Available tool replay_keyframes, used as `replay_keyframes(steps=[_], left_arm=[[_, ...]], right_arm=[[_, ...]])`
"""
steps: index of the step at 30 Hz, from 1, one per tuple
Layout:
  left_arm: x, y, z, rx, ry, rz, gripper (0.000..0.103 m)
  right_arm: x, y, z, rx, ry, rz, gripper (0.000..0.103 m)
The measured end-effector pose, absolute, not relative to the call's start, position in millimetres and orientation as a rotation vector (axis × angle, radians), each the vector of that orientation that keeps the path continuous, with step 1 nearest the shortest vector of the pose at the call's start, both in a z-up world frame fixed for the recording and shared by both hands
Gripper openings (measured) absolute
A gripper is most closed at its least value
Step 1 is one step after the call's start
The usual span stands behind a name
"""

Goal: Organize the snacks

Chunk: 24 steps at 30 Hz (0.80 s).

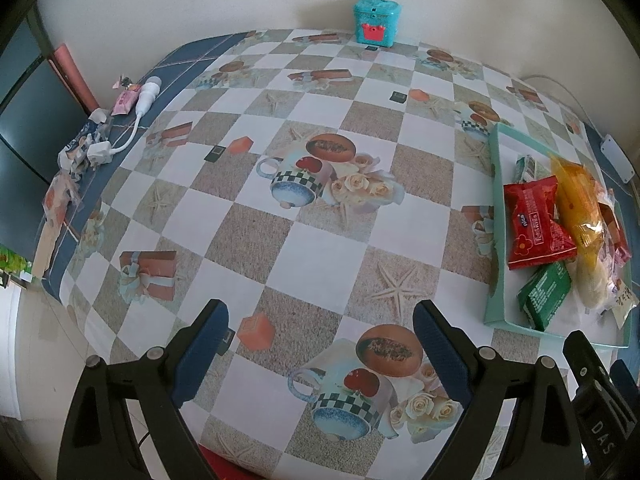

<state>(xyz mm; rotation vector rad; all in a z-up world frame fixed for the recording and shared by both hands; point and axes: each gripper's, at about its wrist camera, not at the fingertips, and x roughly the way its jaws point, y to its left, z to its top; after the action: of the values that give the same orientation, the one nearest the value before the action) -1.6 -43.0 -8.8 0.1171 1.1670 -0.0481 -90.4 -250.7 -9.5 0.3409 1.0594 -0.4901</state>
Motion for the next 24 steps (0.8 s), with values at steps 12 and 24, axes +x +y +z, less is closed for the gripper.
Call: replay_keyframes(steps=[12,24], left_arm=[[-1.5,-41.3,-8.2,0.109,1.169,-0.035,0.094],[-1.5,-40.1,-9.5,0.102,1.175,-0.030,0.094]], right_arm=[[-89.2,-250.9,-8.8,0.341,1.060,-0.490,0.103],[-89.1,-250.8,-9.6,0.339,1.062,-0.489,0.103]])
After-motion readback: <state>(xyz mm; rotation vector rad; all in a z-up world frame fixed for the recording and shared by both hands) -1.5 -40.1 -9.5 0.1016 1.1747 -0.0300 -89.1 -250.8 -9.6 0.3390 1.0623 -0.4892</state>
